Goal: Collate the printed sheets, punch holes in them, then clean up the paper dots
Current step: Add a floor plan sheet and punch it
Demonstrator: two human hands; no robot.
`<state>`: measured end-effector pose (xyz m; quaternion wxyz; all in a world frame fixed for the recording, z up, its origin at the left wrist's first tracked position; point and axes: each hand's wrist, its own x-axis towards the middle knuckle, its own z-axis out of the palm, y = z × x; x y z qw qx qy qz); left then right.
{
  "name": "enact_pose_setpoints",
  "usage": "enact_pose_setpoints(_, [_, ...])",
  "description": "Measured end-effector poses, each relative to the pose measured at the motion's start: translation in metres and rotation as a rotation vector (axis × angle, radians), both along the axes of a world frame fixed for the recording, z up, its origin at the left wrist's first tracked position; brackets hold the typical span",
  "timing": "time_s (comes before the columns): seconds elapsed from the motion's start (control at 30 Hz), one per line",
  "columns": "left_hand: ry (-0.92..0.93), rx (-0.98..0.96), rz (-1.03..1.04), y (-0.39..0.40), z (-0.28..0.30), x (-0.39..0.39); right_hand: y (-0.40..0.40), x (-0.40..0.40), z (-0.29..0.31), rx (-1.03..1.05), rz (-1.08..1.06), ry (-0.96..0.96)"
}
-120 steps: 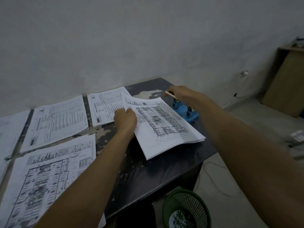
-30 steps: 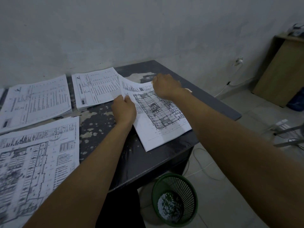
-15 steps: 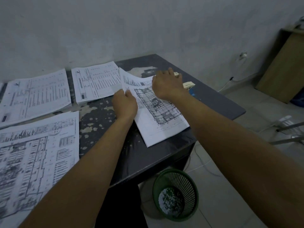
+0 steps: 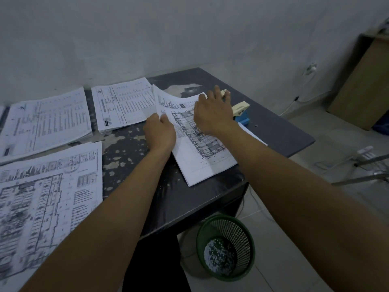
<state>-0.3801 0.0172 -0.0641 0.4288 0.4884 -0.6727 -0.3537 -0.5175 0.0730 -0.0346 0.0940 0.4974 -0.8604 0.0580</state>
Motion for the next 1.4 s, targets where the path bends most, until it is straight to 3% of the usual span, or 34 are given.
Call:
enact_pose_setpoints(0.17, [-0.025, -0.010, 0.003, 0.003, 0.002, 0.000, -0.001, -0.006, 0.029, -0.114, -0.007, -0.334])
enact_pose_setpoints(0.3, [-0.017, 0.000, -0.005, 0.004, 0.003, 0.002, 0.007, -0.015, 0.048, -0.357, 0.034, -0.640])
enact_pose_setpoints(0.43, [0.020, 0.037, -0.029, 0.006, 0.005, 0.006, 0.006, -0.009, 0.054, -0.447, 0.041, -0.527])
enact_pose_setpoints(0.9, [0.052, 0.024, -0.019, 0.004, 0.020, 0.049, 0.008, 0.006, 0.077, -0.278, 0.001, -0.397])
enact_pose_setpoints(1.0, [0.078, -0.009, -0.016, 0.001, 0.030, 0.068, 0.013, 0.018, 0.080, -0.232, 0.008, -0.200])
enact_pose_setpoints(1.1, [0.092, -0.043, -0.001, 0.001, 0.036, 0.089, 0.011, 0.033, 0.080, -0.390, 0.050, -0.004])
enact_pose_setpoints(1.27, [0.110, -0.070, 0.012, 0.000, 0.045, 0.131, 0.013, 0.075, 0.069, -0.701, 0.214, -0.263])
enact_pose_setpoints(1.4, [0.182, -0.031, 0.027, 0.003, 0.057, 0.172, 0.015, 0.105, 0.055, -0.596, 0.090, -0.579])
